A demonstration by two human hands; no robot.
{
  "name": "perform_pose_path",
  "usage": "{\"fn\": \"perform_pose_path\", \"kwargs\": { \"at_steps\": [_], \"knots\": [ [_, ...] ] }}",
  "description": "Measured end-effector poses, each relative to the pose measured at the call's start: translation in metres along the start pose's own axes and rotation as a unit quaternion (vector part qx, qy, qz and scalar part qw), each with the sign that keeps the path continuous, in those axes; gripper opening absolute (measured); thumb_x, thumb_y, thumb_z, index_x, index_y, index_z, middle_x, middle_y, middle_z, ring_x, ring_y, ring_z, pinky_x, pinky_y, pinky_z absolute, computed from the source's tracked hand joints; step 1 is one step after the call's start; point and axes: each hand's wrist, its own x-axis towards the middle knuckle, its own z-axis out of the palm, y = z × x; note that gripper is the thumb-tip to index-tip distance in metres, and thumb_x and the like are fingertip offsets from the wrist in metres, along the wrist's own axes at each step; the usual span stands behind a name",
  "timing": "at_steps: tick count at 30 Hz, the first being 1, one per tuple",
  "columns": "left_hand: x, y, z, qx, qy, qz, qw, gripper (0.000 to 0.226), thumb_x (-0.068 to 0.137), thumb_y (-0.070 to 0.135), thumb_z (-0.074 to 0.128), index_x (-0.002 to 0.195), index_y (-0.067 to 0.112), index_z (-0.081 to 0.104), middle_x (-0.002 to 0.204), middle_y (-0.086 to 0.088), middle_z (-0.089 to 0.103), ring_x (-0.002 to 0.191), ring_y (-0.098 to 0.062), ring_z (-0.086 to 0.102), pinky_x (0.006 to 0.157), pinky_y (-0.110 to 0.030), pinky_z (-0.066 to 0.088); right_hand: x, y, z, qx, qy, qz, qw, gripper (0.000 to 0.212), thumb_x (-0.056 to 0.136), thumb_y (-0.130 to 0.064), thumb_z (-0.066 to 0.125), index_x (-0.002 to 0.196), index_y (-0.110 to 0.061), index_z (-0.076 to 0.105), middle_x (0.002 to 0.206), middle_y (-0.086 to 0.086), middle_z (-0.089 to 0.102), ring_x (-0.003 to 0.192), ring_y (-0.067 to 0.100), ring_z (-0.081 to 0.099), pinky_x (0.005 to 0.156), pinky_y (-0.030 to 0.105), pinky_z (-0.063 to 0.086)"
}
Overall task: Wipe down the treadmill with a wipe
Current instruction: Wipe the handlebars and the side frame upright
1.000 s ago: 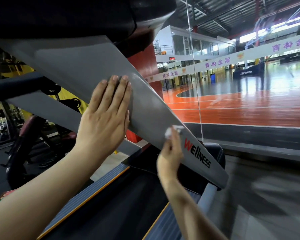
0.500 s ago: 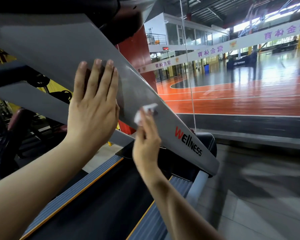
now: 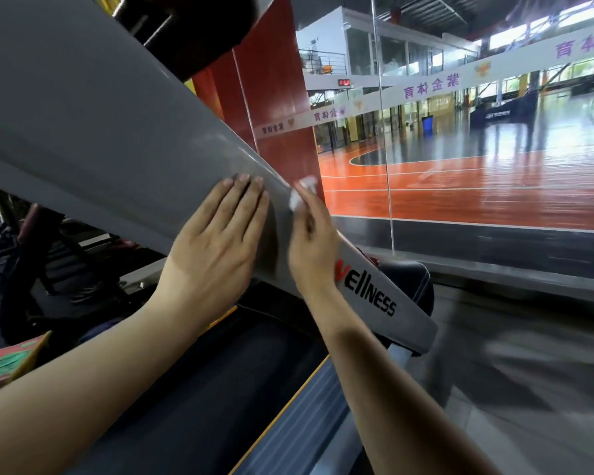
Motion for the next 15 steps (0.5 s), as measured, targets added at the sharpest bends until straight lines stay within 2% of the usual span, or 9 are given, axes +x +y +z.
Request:
{"fn": "perform_pose_path", "kwargs": {
  "at_steps": [2, 5, 7, 9, 10, 12, 13, 15],
  "knots": [
    [0.001, 0.004, 0.004, 0.007, 0.007, -0.013, 1.000, 0.058, 0.100, 0.011, 0.036, 0.153, -0.012, 0.030, 0.160, -0.031, 0.029, 0.150, -0.045, 0.028, 0.127, -0.052, 0.015, 0.032, -0.025, 0.011, 0.018, -0.061, -0.088, 0.994, 0.030, 0.105, -0.016, 0.050, 0.131, -0.013, 0.066, 0.133, 0.000, 0.066, 0.125, 0.007, 0.059, 0.103, 0.019, 0.044],
    [0.001, 0.009, 0.007, 0.012, 0.015, -0.022, 1.000, 0.057, 0.101, 0.012, 0.042, 0.153, -0.009, 0.033, 0.160, -0.029, 0.031, 0.151, -0.044, 0.028, 0.127, -0.053, 0.018, 0.050, -0.019, 0.007, 0.021, -0.110, -0.124, 0.986, 0.030, 0.104, -0.013, 0.051, 0.128, -0.010, 0.068, 0.129, 0.001, 0.069, 0.123, 0.007, 0.061, 0.101, 0.017, 0.045],
    [0.001, 0.012, 0.006, 0.010, 0.013, -0.038, 0.999, 0.057, 0.102, 0.014, 0.043, 0.153, -0.009, 0.033, 0.161, -0.028, 0.031, 0.152, -0.043, 0.027, 0.126, -0.053, 0.019, 0.038, 0.022, -0.015, -0.010, -0.089, -0.084, 0.992, 0.030, 0.105, -0.016, 0.050, 0.130, -0.014, 0.067, 0.130, -0.002, 0.068, 0.124, 0.005, 0.060, 0.106, 0.026, 0.048],
    [0.001, 0.016, 0.006, 0.012, -0.001, -0.047, 0.999, 0.058, 0.103, 0.016, 0.039, 0.154, -0.009, 0.030, 0.163, -0.027, 0.028, 0.153, -0.041, 0.024, 0.126, -0.053, 0.018, 0.026, 0.076, -0.047, -0.073, -0.051, -0.013, 0.996, 0.029, 0.106, -0.021, 0.048, 0.126, -0.018, 0.069, 0.125, -0.005, 0.070, 0.117, 0.005, 0.062, 0.103, 0.035, 0.050],
    [0.002, 0.018, 0.007, 0.013, -0.006, -0.043, 0.999, 0.058, 0.103, 0.017, 0.036, 0.155, -0.008, 0.029, 0.163, -0.026, 0.027, 0.154, -0.040, 0.023, 0.127, -0.053, 0.017, 0.022, 0.101, -0.063, -0.101, -0.036, 0.033, 0.994, 0.029, 0.107, -0.024, 0.046, 0.123, -0.020, 0.070, 0.121, -0.006, 0.070, 0.112, 0.006, 0.063, 0.101, 0.036, 0.050],
    [0.003, 0.023, 0.010, 0.011, -0.016, -0.027, 0.999, 0.059, 0.102, 0.016, 0.036, 0.155, -0.008, 0.030, 0.163, -0.025, 0.028, 0.154, -0.040, 0.023, 0.127, -0.052, 0.016, 0.015, 0.135, -0.088, -0.122, -0.012, 0.112, 0.986, 0.029, 0.107, -0.027, 0.044, 0.118, -0.024, 0.071, 0.115, -0.009, 0.069, 0.108, 0.007, 0.063, 0.097, 0.026, 0.049],
    [0.004, 0.027, 0.013, 0.009, -0.021, -0.018, 1.000, 0.059, 0.101, 0.016, 0.036, 0.155, -0.008, 0.030, 0.163, -0.025, 0.029, 0.153, -0.040, 0.024, 0.127, -0.051, 0.016, 0.012, 0.143, -0.095, -0.125, -0.003, 0.126, 0.984, 0.029, 0.107, -0.026, 0.044, 0.118, -0.024, 0.071, 0.114, -0.010, 0.069, 0.108, 0.006, 0.063, 0.094, 0.020, 0.048],
    [0.008, 0.037, 0.019, 0.008, -0.026, -0.004, 1.000, 0.060, 0.100, 0.015, 0.036, 0.155, -0.008, 0.029, 0.163, -0.024, 0.029, 0.153, -0.039, 0.026, 0.127, -0.051, 0.016, 0.005, 0.140, -0.097, -0.115, 0.015, 0.117, 0.986, 0.030, 0.107, -0.021, 0.045, 0.124, -0.021, 0.069, 0.120, -0.012, 0.066, 0.111, -0.006, 0.060, 0.100, 0.025, 0.047]
  ]
}}
